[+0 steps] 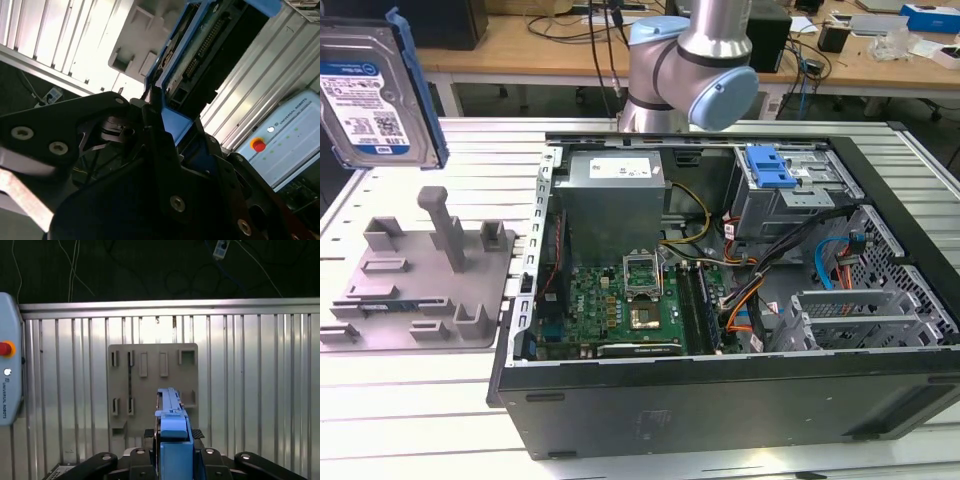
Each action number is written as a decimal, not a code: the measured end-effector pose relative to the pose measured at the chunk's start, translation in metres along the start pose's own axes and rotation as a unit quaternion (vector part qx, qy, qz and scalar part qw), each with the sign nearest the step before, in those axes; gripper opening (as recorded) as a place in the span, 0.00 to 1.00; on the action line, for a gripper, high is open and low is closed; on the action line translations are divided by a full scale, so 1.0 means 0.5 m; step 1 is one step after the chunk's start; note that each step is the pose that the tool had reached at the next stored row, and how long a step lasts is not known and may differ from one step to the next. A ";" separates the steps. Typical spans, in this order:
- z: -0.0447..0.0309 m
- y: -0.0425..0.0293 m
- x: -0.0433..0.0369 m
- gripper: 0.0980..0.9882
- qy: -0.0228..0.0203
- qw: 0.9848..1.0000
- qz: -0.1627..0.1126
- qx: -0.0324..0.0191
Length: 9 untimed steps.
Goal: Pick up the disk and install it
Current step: 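Pick up the disk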
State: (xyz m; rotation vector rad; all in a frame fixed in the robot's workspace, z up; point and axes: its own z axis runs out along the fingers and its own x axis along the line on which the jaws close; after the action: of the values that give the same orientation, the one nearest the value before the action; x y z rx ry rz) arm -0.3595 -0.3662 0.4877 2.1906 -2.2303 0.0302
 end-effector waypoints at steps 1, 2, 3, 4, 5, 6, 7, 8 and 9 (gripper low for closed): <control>0.000 -0.008 0.004 0.30 0.000 1.000 0.000 0.000; 0.000 -0.025 0.013 0.30 0.000 1.000 0.000 -0.001; 0.001 -0.042 0.021 0.30 0.000 1.000 0.000 -0.002; 0.001 -0.058 0.028 0.30 0.000 1.000 0.000 -0.003; 0.001 -0.071 0.032 0.30 0.000 1.000 0.000 -0.004; 0.001 -0.084 0.037 0.30 0.000 1.000 0.000 -0.006; 0.001 -0.097 0.042 0.30 0.000 1.000 0.000 -0.007; 0.001 -0.115 0.050 0.30 0.000 1.000 0.000 -0.008; 0.001 -0.125 0.053 0.30 0.000 1.000 0.000 -0.009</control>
State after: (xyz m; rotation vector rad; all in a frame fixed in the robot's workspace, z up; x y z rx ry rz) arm -0.2977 -0.3939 0.4880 2.1820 -2.2212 0.0107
